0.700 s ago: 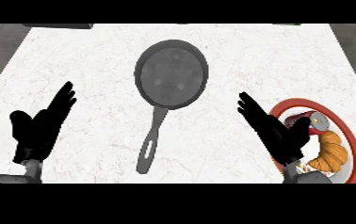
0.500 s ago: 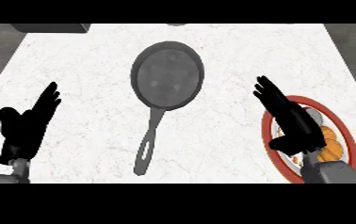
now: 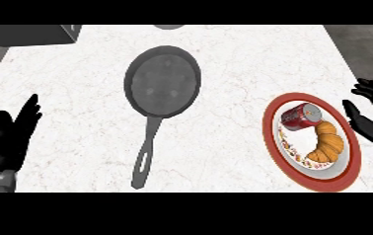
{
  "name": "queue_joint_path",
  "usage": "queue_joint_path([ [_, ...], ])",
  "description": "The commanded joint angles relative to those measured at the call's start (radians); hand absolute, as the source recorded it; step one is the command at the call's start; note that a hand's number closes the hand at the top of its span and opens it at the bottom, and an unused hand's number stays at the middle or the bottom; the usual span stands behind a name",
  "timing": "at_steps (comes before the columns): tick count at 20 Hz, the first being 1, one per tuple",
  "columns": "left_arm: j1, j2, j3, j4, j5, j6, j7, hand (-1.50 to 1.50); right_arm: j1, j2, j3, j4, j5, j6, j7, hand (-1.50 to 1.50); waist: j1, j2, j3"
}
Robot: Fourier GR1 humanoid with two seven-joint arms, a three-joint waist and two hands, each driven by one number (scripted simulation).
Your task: Pick the croissant from the plate and place it in the pan
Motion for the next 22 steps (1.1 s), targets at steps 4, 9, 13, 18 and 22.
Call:
queue_joint_path([
  [4,-0.081,-0.015,-0.004,0.063,-0.048,-0.01,0.026,0.0,0.273,-0.03,-0.154,-0.09,-0.034,0.13,-0.26,-1.5,0.041,0.002,0.0],
  [9,-0.095,-0.05,-0.007,0.116,-0.064,-0.008,-0.013,0.0,0.292,-0.202,-0.181,-0.166,0.058,0.134,-0.089,-1.5,0.045,0.002,-0.002],
  [13,-0.098,0.004,0.026,0.102,-0.032,-0.063,-0.006,0.0,0.318,-0.336,-0.117,-0.193,0.232,0.125,0.069,-1.5,0.06,0.004,-0.004],
  [18,-0.151,-0.057,-0.027,0.102,-0.067,-0.029,0.035,0.0,0.243,-0.506,-0.006,-0.245,0.371,0.188,0.333,-1.5,0.088,0.013,-0.004],
  [22,-0.17,-0.077,-0.023,0.139,-0.081,-0.016,0.025,0.0,0.187,-0.533,0.12,-0.31,0.44,0.241,0.518,-1.5,0.085,0.012,-0.003],
])
